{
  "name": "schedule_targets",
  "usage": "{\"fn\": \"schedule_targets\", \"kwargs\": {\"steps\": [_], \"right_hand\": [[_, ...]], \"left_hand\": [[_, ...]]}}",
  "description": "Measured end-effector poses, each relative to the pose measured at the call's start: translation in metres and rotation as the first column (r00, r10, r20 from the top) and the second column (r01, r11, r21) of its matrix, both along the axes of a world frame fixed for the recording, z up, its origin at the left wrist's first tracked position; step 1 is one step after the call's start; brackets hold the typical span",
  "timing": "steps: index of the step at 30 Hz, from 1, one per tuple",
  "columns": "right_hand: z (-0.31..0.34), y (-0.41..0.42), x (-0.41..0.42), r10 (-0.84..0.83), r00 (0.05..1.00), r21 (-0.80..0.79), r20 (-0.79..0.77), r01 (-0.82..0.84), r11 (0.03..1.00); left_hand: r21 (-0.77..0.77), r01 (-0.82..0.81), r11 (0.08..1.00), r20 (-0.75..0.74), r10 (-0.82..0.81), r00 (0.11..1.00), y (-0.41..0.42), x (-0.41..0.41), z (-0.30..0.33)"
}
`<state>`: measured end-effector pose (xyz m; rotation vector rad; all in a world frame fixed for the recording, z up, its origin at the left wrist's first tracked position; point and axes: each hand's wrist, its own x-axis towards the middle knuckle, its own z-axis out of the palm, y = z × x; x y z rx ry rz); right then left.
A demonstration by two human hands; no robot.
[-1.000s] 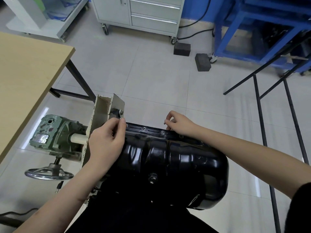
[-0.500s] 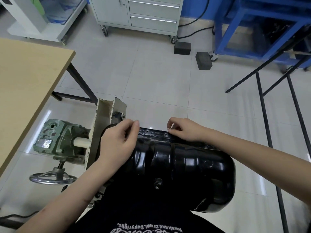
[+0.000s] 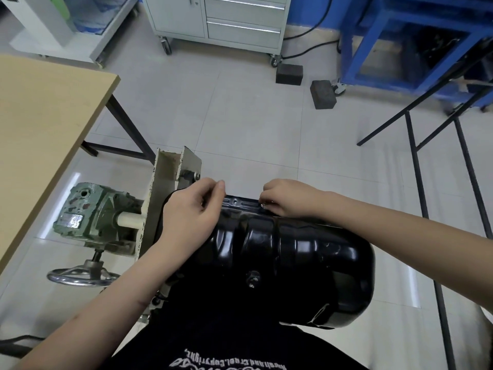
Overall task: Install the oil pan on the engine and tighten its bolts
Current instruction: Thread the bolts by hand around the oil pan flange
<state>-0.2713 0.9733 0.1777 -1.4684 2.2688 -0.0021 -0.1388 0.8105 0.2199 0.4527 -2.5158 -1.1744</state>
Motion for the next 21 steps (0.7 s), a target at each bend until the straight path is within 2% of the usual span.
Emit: {"fn": "schedule_targets", "kwargs": {"steps": [5,11,16,21], "right_hand": [[0.0,-0.001,-0.001,0.035,0.999,0.015,-0.017,-0.035,0.999],[0.003,-0.008,-0.003,0.177,0.98,0.083,-0.089,-0.17,0.982],[0.004,-0.012,-0.002,0.323,0.928,0.125,-0.183,-0.304,0.944],[0.002,-0.011,-0.003,0.356,0.915,0.158,-0.191,-0.329,0.931]], "left_hand": [[-0.011,0.0,1.0,-0.009,0.0,1.0,0.0,0.0,0.0],[-0.003,-0.009,1.0,-0.01,0.009,1.0,0.0,0.0,0.0],[0.005,-0.005,1.0,-0.007,0.005,1.0,0.001,0.0,0.0],[0.022,0.0,1.0,0.011,0.0,1.0,0.0,0.0,0.0]]}}
